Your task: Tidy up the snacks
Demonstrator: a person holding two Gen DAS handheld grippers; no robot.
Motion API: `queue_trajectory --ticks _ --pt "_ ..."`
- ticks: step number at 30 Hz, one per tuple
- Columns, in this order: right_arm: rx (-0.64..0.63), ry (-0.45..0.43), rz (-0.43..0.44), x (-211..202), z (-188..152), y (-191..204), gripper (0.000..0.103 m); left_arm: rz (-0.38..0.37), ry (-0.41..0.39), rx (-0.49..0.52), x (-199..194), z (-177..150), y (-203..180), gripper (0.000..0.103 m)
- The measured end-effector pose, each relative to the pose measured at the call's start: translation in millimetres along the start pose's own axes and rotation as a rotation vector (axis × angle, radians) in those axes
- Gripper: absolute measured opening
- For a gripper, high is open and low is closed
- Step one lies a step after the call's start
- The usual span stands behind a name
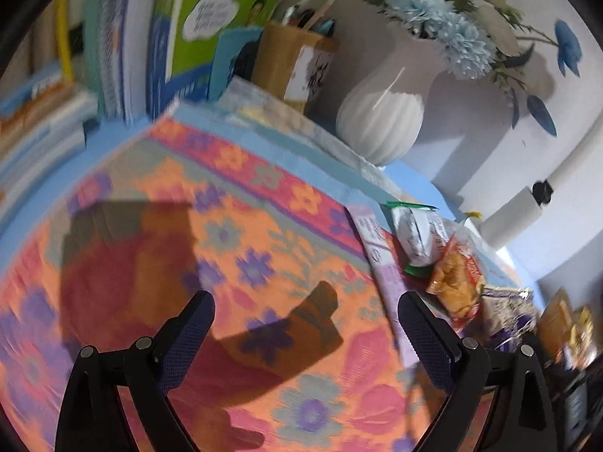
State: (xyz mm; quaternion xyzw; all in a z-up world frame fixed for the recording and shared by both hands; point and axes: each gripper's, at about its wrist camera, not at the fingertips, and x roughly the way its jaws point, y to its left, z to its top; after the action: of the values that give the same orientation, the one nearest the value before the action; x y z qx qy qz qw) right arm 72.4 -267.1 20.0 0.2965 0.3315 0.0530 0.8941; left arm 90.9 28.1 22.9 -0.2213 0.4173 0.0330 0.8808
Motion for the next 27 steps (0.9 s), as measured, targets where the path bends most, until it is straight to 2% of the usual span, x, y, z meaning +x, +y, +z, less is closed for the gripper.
queue_trajectory --ticks 1,3,5,9,10,14,27 --pt "-0.03 -0.015 -0.003 -1.1 -4.2 2.3 0.103 -0.004 -0.004 -0.028 3.7 -5.7 -1.0 0.097" --pt "-0.028 -0.012 0.011 -1.9 -4.4 0.9 0.103 0.037 -0.04 -0.037 8.5 -13.8 -5.3 0.097" --pt "-0.012 -0.018 0.029 -3.1 -3.2 -2.3 0.103 0.116 -0.088 0.024 12.8 -22.6 -18.6 0.099" --pt "-0.024 -0.017 0.017 -2.0 -3.5 -0.3 0.103 0.304 -0.026 0.185 32.7 -29.6 -50.2 0.103" --pt "-0.026 -0.017 0.016 -1.8 -3.5 -0.4 0.103 0.321 -0.031 0.202 33.7 -30.2 -55.0 0.103" --pt "-0.023 -0.019 0.021 -2.5 -3.7 -1.1 0.103 0.284 -0.029 0.172 34.1 -28.4 -52.6 0.103" --pt "-0.025 -0.019 0.018 -2.7 -3.8 -1.0 0.103 0.297 -0.029 0.182 32.0 -30.0 -49.3 0.103"
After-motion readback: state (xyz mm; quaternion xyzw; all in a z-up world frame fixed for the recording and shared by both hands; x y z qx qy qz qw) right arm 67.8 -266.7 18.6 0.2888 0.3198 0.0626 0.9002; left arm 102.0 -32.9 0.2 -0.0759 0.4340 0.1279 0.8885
